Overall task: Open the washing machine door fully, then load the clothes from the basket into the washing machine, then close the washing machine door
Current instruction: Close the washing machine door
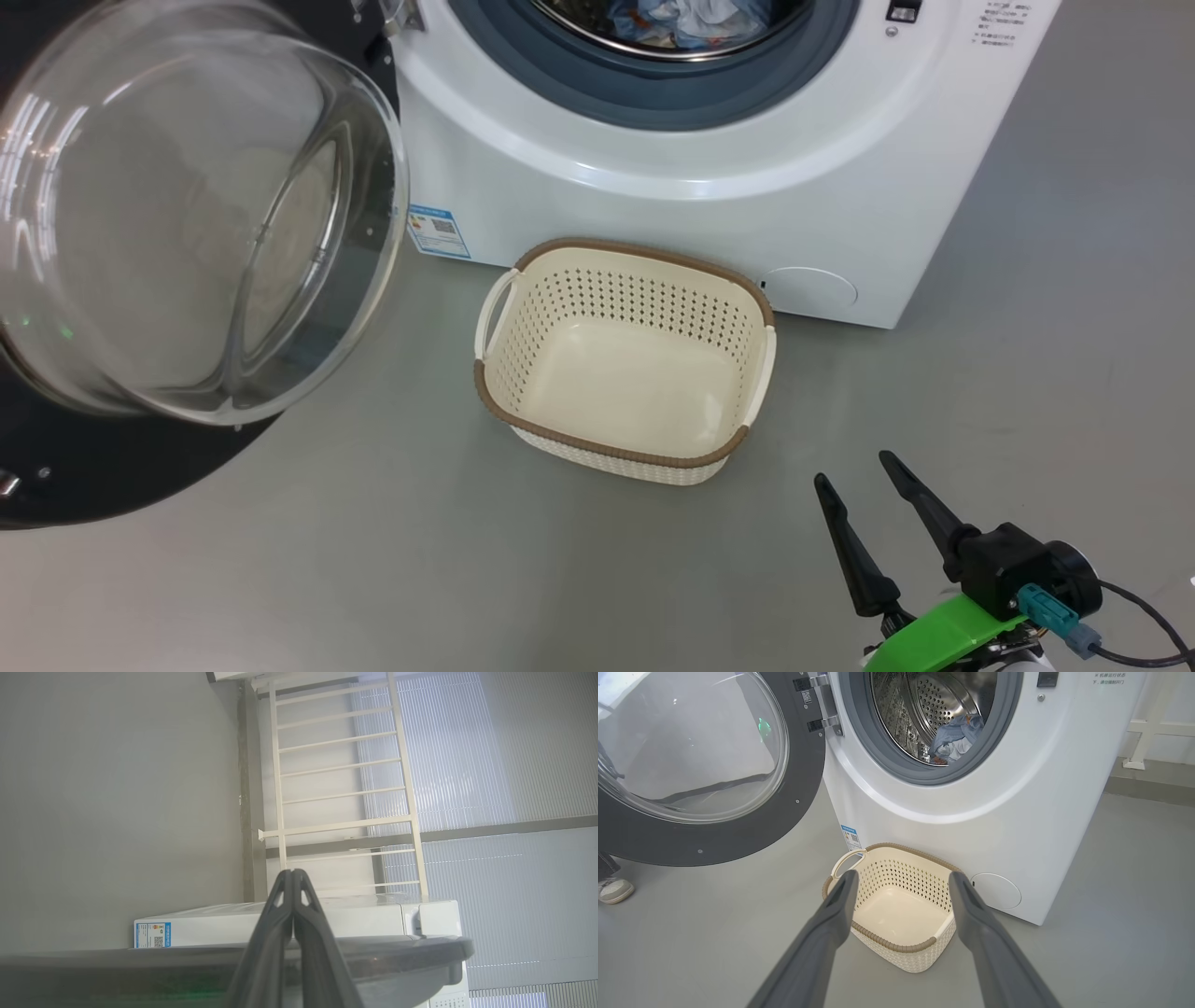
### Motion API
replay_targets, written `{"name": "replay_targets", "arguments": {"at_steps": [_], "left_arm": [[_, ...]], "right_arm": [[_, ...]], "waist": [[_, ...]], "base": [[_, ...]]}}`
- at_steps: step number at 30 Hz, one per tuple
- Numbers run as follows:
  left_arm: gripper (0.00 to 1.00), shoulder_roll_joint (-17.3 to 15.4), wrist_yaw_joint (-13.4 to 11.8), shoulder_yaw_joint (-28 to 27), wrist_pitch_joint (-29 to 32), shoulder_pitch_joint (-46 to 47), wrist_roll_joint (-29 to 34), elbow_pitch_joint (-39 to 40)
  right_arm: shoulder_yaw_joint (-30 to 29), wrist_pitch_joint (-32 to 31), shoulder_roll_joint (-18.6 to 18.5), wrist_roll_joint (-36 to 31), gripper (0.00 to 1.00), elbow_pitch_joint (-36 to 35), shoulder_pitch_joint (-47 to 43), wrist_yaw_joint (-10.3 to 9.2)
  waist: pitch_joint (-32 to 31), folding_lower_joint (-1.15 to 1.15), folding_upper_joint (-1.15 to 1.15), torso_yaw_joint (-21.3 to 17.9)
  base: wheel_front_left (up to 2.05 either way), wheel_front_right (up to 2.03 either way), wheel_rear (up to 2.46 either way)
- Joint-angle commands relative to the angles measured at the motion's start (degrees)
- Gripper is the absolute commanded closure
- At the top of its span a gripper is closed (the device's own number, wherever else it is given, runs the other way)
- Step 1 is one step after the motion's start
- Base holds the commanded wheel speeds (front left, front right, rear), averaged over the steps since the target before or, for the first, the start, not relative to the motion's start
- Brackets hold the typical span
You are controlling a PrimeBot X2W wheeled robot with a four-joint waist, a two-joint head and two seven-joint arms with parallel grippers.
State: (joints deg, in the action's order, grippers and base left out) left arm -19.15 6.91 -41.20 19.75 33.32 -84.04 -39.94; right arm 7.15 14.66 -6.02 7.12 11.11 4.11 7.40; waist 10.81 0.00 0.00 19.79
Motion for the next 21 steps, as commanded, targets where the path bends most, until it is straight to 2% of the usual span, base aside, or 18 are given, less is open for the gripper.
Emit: {"name": "replay_targets", "arguments": {"at_steps": [1, 7, 14, 21], "left_arm": [[1.0, -3.5, 0.52, -0.65, 0.89, 1.01, -0.6, 1.18], [1.0, -3.07, 0.54, -0.49, 2.57, 0.07, -1.21, 1.4], [1.0, -1.53, 0.54, 0.18, 8.37, -1.78, -3.61, 3.18], [1.0, -0.31, -1.0, 2.34, 14.47, -4.8, -4.2, 5.77]], "right_arm": [[1.33, -0.1, -0.23, -0.05, 0.0, -1.47, 1.31, 0.09], [1.35, -0.11, -0.03, 0.16, 0.0, -1.43, 1.2, 0.09], [1.25, -0.09, 0.37, 0.74, 0.0, -1.04, 1.01, 0.09], [1.99, -0.07, 0.64, 1.08, 0.0, -0.38, 1.09, 0.09]], "waist": [[0.24, 0.0, 0.0, -0.33], [0.26, 0.0, 0.0, -0.61], [0.04, 0.0, 0.0, -0.02], [-0.61, 0.0, 0.0, 0.44]], "base": [[0.0, 0.0, 0.0], [0.0, 0.0, 0.0], [0.0, 0.0, 0.0], [0.0, 0.0, 0.0]]}}
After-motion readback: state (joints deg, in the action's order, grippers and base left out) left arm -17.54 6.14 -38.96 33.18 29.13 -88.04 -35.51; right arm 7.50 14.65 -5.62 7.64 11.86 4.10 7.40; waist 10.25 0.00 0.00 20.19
